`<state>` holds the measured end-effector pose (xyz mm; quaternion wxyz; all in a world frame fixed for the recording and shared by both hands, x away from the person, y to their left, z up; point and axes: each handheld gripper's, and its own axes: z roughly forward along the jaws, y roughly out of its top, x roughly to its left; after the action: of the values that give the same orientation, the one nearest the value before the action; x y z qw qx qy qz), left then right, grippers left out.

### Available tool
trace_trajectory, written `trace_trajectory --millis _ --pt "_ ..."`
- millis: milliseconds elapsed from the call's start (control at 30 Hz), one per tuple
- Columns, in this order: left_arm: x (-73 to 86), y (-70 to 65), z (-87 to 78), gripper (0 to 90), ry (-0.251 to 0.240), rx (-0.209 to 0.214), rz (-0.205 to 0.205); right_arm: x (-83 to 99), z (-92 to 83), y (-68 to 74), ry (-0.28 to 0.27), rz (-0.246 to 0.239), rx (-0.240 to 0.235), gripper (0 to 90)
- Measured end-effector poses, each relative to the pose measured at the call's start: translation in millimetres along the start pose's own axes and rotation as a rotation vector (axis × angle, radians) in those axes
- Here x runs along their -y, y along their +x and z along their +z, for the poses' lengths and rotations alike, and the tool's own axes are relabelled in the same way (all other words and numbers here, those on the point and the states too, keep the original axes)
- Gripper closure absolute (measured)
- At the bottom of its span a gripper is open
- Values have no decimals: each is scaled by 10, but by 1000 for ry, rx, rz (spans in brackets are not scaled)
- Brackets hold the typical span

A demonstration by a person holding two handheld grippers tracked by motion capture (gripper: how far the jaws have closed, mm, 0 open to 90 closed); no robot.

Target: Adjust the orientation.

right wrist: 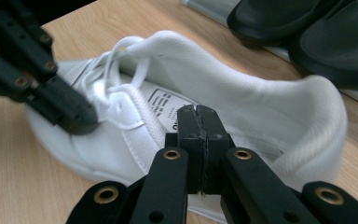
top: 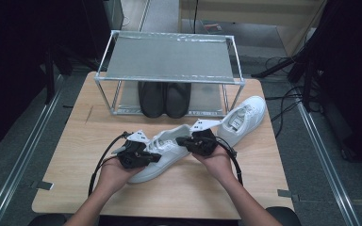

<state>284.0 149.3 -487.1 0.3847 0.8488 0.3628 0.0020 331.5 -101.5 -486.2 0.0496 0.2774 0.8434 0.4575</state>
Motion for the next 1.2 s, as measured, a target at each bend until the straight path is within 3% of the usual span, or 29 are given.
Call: trace_trajectory --millis 533,833,967,1200 --pt "-51 138 10 900 15 7 1 73 -56 167 8 -17 17 900" --pt "-97 209 18 900 23 2 -1 112 -102 259 23 -29 -14 900" --pt "-135 224 11 900 36 -18 28 128 -144 274 21 -35 -29 900" --pt "-171 284 22 900 35 -13 9 154 -169 304 20 -29 -41 900"
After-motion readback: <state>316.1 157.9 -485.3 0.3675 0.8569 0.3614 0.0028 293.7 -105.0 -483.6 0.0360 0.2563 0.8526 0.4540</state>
